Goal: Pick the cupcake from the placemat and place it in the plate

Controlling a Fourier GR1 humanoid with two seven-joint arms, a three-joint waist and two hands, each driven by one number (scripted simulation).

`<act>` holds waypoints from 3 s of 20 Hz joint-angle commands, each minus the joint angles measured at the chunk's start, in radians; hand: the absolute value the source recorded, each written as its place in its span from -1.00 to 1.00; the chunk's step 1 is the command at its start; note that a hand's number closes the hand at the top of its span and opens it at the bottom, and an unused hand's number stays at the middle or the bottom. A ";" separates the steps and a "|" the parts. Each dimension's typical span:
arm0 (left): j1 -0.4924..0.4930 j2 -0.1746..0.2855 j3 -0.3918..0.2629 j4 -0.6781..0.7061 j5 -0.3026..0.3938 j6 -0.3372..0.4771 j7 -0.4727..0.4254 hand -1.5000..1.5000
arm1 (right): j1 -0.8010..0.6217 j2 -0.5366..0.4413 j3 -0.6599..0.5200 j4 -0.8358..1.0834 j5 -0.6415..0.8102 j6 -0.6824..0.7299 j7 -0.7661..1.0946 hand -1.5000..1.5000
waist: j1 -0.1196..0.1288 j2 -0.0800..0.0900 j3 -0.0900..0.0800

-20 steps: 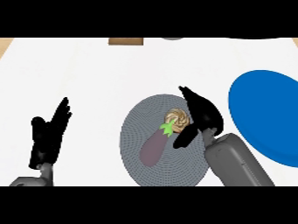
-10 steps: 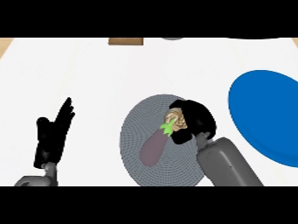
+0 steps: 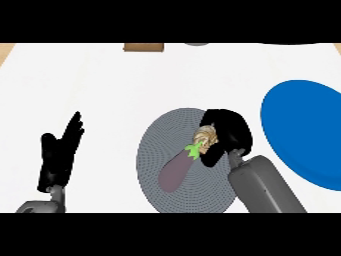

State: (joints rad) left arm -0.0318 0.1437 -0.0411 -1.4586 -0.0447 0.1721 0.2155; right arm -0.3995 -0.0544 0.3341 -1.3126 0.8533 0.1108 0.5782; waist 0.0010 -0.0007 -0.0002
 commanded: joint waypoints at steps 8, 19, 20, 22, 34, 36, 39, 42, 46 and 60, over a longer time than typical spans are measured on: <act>0.024 -0.004 0.009 -0.053 -0.004 0.008 0.035 0.00 | 0.180 -0.240 0.057 -0.313 0.012 0.005 -0.300 1.00 | -0.013 -0.005 0.001; 0.050 -0.032 -0.018 -0.043 -0.026 0.004 -0.012 0.00 | 0.304 -0.297 -0.185 -0.718 -0.002 -0.126 -0.253 1.00 | -0.013 -0.004 0.000; -0.008 -0.013 0.025 0.020 0.006 -0.021 -0.013 0.00 | 0.291 -0.330 -0.232 -0.743 -0.027 -0.077 -0.243 1.00 | -0.014 -0.002 0.000; -0.006 -0.004 0.042 0.052 0.000 -0.021 -0.044 0.00 | 0.293 -0.336 -0.287 -0.806 -0.073 -0.009 -0.180 1.00 | -0.012 -0.001 0.000; -0.049 -0.021 0.034 -0.003 -0.029 -0.023 0.039 0.00 | 0.125 -0.381 -0.518 -0.339 -0.137 -0.031 -0.372 1.00 | 0.002 0.001 0.000; -0.061 -0.047 0.020 0.071 -0.055 -0.003 -0.006 0.00 | 0.080 -0.394 -0.511 -0.247 -0.121 -0.023 -0.389 1.00 | 0.003 0.003 0.000; -0.049 -0.024 0.055 0.094 -0.018 -0.045 -0.057 0.00 | 0.089 -0.426 -0.557 -0.112 -0.116 -0.071 -0.496 1.00 | 0.003 0.004 0.000; -0.031 -0.064 0.025 0.049 -0.028 -0.019 -0.025 0.00 | 0.053 -0.433 -0.528 -0.012 -0.109 -0.017 -0.493 1.00 | 0.007 0.004 0.000; 0.011 -0.048 0.010 -0.007 -0.051 -0.021 -0.016 0.00 | 0.009 -0.448 -0.523 0.186 -0.122 0.015 -0.589 1.00 | 0.016 0.005 0.001; 0.023 -0.036 0.033 -0.009 -0.038 -0.045 -0.019 0.00 | -0.040 -0.484 -0.626 0.359 -0.325 0.189 -0.923 -1.00 | -0.001 0.001 0.001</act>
State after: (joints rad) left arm -0.0143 0.1090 -0.0109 -1.4817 -0.0819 0.1288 0.2148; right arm -0.4294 -0.5536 -0.2229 -0.9611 0.6328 0.2826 -0.2379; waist 0.0056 0.0014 0.0009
